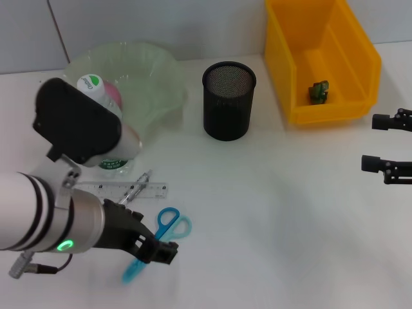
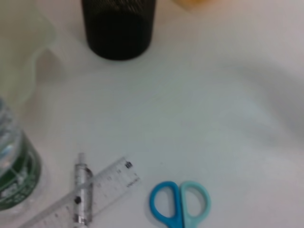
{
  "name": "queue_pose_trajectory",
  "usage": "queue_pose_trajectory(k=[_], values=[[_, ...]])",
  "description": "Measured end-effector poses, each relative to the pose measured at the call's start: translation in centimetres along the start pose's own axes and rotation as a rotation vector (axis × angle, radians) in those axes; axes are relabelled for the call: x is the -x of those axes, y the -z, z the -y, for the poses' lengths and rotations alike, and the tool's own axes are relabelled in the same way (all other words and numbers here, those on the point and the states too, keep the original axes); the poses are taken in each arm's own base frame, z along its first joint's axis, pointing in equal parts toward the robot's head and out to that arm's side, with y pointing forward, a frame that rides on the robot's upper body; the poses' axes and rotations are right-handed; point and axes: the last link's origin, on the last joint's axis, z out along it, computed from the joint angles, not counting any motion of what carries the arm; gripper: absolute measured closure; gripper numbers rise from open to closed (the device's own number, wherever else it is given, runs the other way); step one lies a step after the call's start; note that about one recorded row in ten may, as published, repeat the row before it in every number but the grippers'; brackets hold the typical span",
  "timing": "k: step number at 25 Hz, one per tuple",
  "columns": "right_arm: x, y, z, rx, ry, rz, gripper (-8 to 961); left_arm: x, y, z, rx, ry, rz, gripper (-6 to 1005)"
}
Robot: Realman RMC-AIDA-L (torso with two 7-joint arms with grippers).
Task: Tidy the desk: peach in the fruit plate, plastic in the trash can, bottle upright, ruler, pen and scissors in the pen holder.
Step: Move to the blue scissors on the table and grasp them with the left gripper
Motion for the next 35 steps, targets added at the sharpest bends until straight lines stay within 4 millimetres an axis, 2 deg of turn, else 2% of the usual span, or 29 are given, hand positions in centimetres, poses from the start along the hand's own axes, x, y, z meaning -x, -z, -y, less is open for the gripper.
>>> queue_pose_trajectory(k=[4,13,20,35], values=[[-0.1,-0.1,0.0,-0.001,0.000,0.001,119,-0.4,-0.5,-0.4,0.003,-0.038,0.025,198],[0.0,-0.2,-0.1,-0.002,0.001,0.007,119,-1.1,-1.8,0.4,-0.027,-0.073,0.070,201],[-0.2,-0.3,-0.1,-0.010,-0.001,0.011,120,-1.7,-2.3,0.0,-0.023,-0.110,0.085,203],[-0.4,-0.1,-0.3,-0.016,0.008,0.023,120,-1.8,-3.5,0.1,-0.020,-0.123,0.113,208]])
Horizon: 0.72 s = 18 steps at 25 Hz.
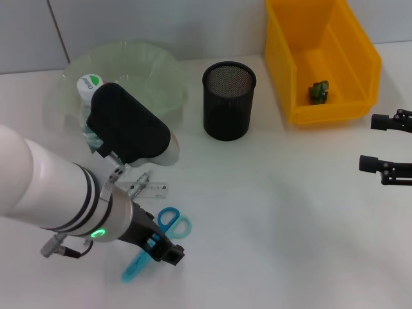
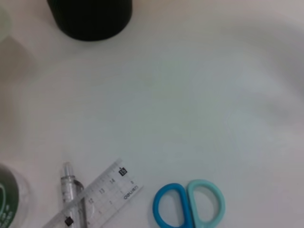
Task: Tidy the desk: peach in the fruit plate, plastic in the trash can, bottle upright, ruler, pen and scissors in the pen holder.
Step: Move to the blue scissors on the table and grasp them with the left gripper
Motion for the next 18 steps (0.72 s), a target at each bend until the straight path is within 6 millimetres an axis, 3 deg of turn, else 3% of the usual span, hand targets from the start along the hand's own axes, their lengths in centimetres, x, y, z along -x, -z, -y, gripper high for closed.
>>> queue_pose_trajectory(k=[18], values=[[-0.04,-0.10,-0.05,0.000,-0.001,0.002,119,0.32,-0.96,0.20,-0.009,-0.011,0.034,214]])
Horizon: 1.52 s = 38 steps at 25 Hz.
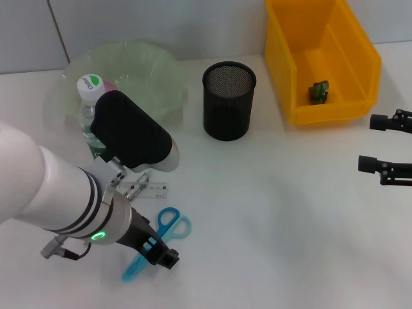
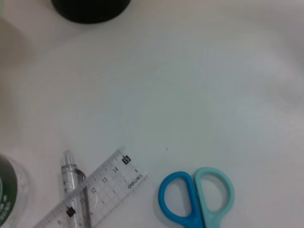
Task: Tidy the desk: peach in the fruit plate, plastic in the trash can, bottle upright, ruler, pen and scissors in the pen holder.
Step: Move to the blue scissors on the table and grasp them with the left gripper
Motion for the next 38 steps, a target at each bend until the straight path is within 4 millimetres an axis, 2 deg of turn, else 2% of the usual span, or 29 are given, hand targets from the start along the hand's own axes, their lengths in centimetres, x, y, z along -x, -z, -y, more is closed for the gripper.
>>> queue_pose_trajectory(k=[7,24,38], values=[[-0.04,0.02,-0.03,0.000,0.001,0.000,119,-0.21,-0.12,-0.32,0.002,-0.021,0.006,216],[-0.02,0.04,-0.03,-0.002,0.004,0.002,119,-0.34,-0.06,-0.32,0.007,-0.022,0.012,369],[-0.09,-0.14,-0.20,0.001,0.011,0.008,119,-0.06,-0.20,-0.23,0.008,-0.022,0.040,416]])
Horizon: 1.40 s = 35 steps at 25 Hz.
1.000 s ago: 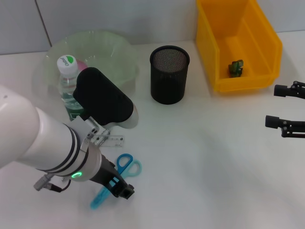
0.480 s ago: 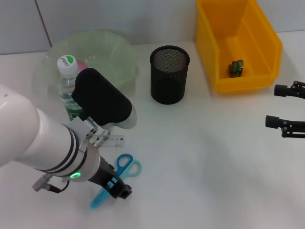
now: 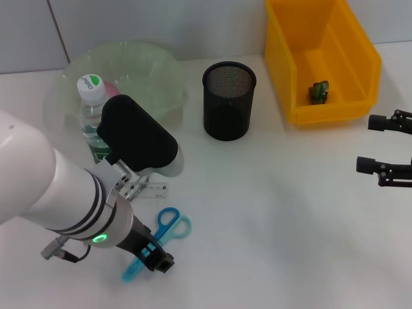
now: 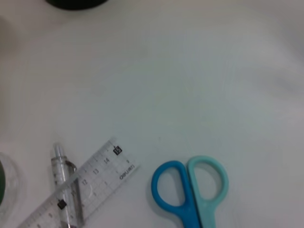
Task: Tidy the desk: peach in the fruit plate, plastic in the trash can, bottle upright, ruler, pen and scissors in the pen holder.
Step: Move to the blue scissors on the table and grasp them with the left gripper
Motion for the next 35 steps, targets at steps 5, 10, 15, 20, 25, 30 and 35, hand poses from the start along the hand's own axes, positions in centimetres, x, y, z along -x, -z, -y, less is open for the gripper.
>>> queue_pose_trajectory(k=[5,10,15,20,25,30,35], values=[[-0.04,-0.10,-0.07,0.000,0.005,0.003,119,0.13,-0.13,0.10,-0.001,-0.003,0.022,433],[-0.04,-0.01,-0.04,-0.007,0.004,0.007,119,-0.05,0.00,0.19,-0.001,-0.004,0.021,450],[-0.03,-0.06,-0.06,-0.007,0.004,0.009,119,-0.11,0.07,0.33,-0.004,-0.004,0.028,467],[0.02,-0.11,-0.03,-0.006,0.006,0.009,119,-0.19,0.09,0.33,-0.003,-0.007,0.031,570],[0.06,-0.15,0.00,-0.005,0.007,0.010,119,-0.10,-0.07,0.44,-0.005,-0.008,0.045,590],[0.13,-0.23,0.04,-0.004,0.010,0.011,119,-0.09,-0.41,0.62,-0.002,-0.012,0.073,589],[0.14,-0.28,0.04,-0.003,0.010,0.012,119,-0.13,-0.43,0.64,-0.002,-0.013,0.076,593]])
